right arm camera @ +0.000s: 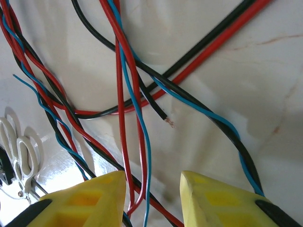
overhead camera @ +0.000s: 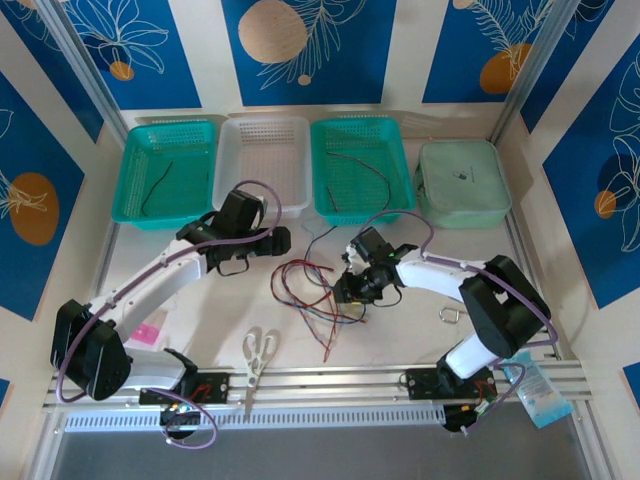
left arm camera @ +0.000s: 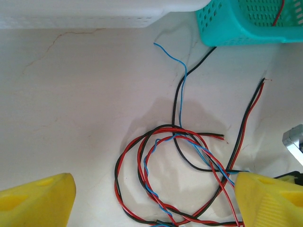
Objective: Untangle the cables
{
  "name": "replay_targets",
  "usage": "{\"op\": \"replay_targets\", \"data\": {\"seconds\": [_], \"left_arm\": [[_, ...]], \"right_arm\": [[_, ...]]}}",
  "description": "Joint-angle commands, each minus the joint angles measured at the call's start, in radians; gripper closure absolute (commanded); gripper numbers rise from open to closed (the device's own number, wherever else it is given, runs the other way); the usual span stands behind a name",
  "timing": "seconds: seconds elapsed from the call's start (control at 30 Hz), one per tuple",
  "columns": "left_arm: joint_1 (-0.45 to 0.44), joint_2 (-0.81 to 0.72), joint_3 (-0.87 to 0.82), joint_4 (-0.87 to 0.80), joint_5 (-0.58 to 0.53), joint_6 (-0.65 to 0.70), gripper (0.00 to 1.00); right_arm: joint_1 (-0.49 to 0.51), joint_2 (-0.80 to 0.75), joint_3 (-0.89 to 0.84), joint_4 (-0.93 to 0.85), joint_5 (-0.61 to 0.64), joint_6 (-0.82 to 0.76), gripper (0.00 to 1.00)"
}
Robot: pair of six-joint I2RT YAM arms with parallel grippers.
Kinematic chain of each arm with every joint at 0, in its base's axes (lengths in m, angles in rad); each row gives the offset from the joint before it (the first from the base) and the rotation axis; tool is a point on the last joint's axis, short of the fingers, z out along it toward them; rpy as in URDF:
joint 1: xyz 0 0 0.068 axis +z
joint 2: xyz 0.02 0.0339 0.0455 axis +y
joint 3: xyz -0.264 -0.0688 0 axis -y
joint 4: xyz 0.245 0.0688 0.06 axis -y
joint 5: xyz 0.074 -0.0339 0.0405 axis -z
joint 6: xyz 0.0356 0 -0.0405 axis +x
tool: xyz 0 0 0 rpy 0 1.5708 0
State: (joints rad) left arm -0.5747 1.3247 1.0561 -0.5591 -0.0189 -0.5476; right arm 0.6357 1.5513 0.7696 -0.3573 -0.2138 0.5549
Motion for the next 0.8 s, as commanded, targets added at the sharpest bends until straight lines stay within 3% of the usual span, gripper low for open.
{"op": "replay_targets", "data": {"seconds": [0.0, 0.3, 0.47, 0.77], "left_arm": [[-0.013, -0.012, -0.007, 0.014, 0.008, -0.017, 0.14], [-0.014, -0.004, -0.004, 0.010, 0.011, -0.018, 0.14], [-0.014, -0.005, -0.002, 0.003, 0.014, -0.017, 0.15], [-0.020, -0.018, 0.035, 0.008, 0.028, 0.005, 0.16]], "right_arm": [[0.010, 0.029, 0.035, 0.017, -0.047, -0.013, 0.65], [0.021, 0.092, 0.066, 0.020, -0.051, -0.027, 0.80], [0.022, 0.084, 0.086, -0.005, -0.030, -0.046, 1.00], [0.014, -0.172, 0.213, -0.221, 0.185, -0.156, 1.00]]}}
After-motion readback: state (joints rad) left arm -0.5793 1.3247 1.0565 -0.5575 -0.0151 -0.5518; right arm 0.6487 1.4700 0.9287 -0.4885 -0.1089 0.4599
